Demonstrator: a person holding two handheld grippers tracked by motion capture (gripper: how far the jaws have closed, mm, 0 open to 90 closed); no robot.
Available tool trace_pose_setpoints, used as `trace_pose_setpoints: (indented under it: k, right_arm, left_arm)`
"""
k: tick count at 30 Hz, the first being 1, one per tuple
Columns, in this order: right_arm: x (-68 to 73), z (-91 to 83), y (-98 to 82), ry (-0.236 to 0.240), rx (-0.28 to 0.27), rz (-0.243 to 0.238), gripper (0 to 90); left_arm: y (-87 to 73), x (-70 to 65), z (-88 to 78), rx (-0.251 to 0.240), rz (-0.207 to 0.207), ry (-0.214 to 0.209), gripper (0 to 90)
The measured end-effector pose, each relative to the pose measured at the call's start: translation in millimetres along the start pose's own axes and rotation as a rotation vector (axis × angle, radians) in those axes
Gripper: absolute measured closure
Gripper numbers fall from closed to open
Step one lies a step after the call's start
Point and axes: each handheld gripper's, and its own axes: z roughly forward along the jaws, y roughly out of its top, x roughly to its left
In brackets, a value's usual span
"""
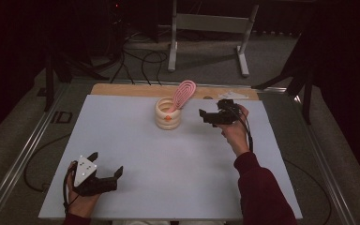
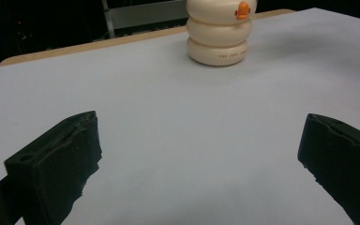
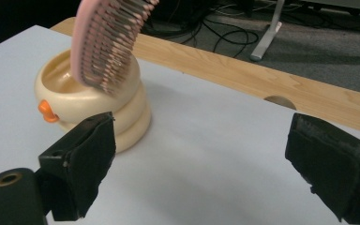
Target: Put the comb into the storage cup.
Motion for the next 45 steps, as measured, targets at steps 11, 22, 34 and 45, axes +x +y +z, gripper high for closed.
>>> trace_pose_setpoints:
  k: [11,22,34,45]
  right_arm:
    - [-1.1,-7.7,-19.5,-0.002,-0.008,-0.001,9.0]
    - [-7.0,-27.2,-40.8,0.009,-0.043,0.023,9.0]
    - [0.2,-48.6,-68.2,0.010,-0.072,-0.010,9.0]
    - [16.5,-77.2,-89.3,-0.024,-0.132,-0.064,9.0]
  left_arm:
    - [0.0,0.2,-0.3,0.000,0.000,0.004,0.2]
    - [0.4,1.0,-0.2,-0.002,-0.003,0.008,0.2]
    - [2.4,5.0,-0.5,-0.009,-0.005,0.019,0.3]
    - [6.3,7.5,-2.3,-0.024,0.012,0.030,0.3]
